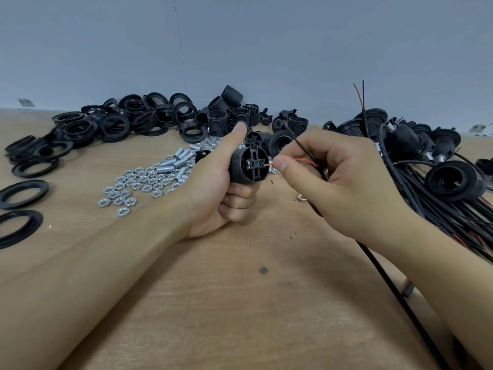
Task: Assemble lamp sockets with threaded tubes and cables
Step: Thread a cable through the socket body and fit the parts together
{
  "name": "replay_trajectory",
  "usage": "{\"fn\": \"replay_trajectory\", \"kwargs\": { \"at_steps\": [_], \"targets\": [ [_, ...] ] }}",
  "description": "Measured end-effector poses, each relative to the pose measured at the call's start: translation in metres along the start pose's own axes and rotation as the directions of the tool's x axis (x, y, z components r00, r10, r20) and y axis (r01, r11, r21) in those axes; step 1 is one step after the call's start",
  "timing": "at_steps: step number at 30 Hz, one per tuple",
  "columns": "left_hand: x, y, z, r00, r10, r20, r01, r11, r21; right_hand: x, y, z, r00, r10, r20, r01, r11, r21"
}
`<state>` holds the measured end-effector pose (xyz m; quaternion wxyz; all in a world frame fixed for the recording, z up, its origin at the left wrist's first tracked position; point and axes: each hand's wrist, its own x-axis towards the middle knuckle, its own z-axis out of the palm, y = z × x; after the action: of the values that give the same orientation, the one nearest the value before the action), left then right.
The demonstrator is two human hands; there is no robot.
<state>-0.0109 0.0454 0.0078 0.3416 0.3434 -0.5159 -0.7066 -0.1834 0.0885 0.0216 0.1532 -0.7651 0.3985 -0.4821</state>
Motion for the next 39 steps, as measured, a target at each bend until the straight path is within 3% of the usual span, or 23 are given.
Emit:
{"fn": "replay_trajectory", "kwargs": {
  "at_steps": [8, 14, 39],
  "targets": [
    [0.0019, -0.0018, 0.0003, 1.000, 0.012, 0.012, -0.013, 0.998, 0.063, -0.0022, -0.0003, 0.0029, 0.999, -0.033, -0.011, 0.032, 0.999, -0.024],
    [0.0015, -0.0015, -0.0017, 1.000, -0.012, -0.007, 0.012, 1.000, 0.006, -0.0050, -0.0016, 0.0080, 1.000, -0.017, -0.005, 0.016, 0.998, -0.068],
    [-0.0016, 0.0005, 0.0007, 0.999, -0.037, -0.015, 0.037, 0.999, 0.008, -0.0018, -0.0047, 0.0000, 0.998, 0.048, 0.032, -0.049, 0.997, 0.052]
  ]
}}
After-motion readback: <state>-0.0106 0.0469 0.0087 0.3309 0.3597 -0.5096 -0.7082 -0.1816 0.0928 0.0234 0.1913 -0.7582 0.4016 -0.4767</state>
